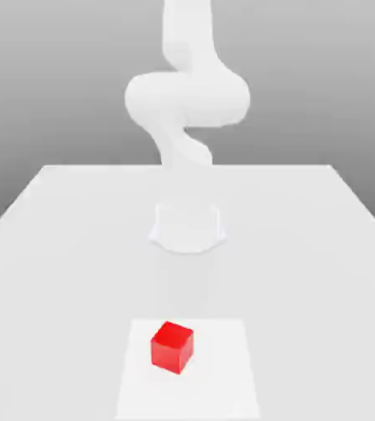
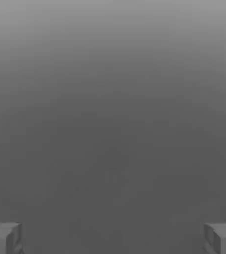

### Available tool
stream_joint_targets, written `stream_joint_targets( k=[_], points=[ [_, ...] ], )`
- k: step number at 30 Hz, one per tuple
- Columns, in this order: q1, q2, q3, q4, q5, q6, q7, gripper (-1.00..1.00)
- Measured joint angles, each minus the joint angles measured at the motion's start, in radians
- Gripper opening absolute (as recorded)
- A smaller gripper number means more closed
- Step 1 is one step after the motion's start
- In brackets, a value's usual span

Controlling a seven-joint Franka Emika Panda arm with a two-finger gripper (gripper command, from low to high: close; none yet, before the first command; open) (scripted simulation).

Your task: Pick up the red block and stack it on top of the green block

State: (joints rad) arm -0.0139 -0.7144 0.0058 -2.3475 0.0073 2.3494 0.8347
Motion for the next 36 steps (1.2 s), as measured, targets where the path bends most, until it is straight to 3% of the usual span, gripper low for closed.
stream_joint_targets(
  k=[19, 26, 27, 33, 36],
  points=[
    [-0.089, 0.701, 0.039, -0.381, -0.006, 0.405, 0.332, 0.0],
    [-0.074, 0.955, 0.016, -0.372, -0.035, 0.611, 0.373, 0.0],
    [-0.072, 0.973, 0.014, -0.369, -0.037, 0.626, 0.374, -1.0],
    [-0.072, 0.982, 0.013, -0.368, -0.041, 0.635, 0.378, -1.0],
    [-0.078, 0.914, 0.021, -0.378, -0.033, 0.576, 0.372, -1.0]
  ],
)
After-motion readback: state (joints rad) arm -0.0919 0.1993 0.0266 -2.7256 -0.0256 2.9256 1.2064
